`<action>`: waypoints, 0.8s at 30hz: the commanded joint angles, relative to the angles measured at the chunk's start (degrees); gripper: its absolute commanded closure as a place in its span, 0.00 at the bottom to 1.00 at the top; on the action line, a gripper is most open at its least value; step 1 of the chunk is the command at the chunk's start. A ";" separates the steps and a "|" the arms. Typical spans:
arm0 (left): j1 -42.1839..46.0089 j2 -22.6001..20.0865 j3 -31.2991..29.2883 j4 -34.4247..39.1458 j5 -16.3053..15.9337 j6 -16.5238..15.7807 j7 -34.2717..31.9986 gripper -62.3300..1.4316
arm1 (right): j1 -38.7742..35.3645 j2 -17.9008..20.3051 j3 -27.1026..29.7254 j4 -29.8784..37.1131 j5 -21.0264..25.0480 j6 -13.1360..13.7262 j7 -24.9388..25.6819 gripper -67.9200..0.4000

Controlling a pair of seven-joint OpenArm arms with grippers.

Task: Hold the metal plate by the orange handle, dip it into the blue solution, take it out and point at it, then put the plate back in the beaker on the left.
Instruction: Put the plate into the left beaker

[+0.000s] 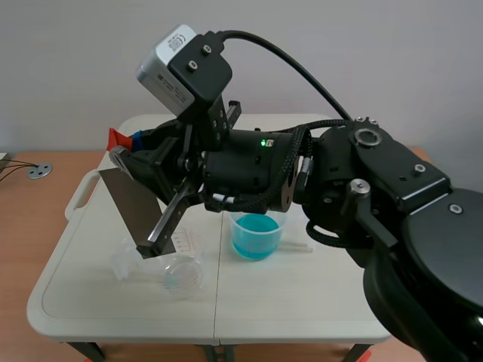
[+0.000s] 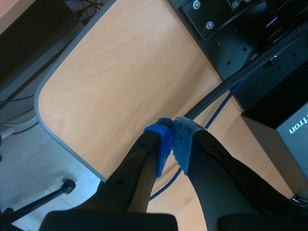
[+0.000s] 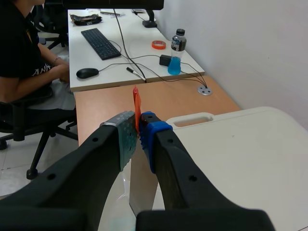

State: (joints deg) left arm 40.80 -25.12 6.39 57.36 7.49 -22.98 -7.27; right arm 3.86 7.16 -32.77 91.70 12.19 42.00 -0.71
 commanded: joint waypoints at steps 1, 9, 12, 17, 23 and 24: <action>0.90 -0.63 -0.31 0.66 -0.35 -0.31 -0.37 0.95 | 0.02 -0.17 0.24 1.86 0.85 -0.17 0.83 0.96; 0.90 -0.66 -0.31 0.66 -0.33 -0.31 -0.20 0.95 | -3.37 -0.17 0.98 1.90 0.92 -0.15 0.63 0.96; 0.50 -0.66 -0.31 0.66 -0.31 -0.28 -0.17 0.95 | -5.03 -0.17 2.25 1.90 1.18 -0.17 0.74 0.96; -0.98 -0.63 -0.31 0.33 -0.28 -0.31 1.14 0.95 | -7.02 -0.17 5.09 1.90 1.55 -0.42 1.11 0.96; -1.64 -0.66 -0.31 -0.44 -0.13 -0.28 1.18 0.95 | -7.04 -0.17 6.78 1.90 2.54 -0.42 1.27 0.96; -1.64 -0.66 -0.31 -0.48 -0.13 -0.28 1.14 0.95 | -7.04 -0.17 6.99 1.90 2.89 -0.42 1.27 0.96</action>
State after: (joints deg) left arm 38.37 -25.12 6.39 56.90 7.51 -22.96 -5.80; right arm -4.14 7.16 -25.96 92.23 13.93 41.58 -0.49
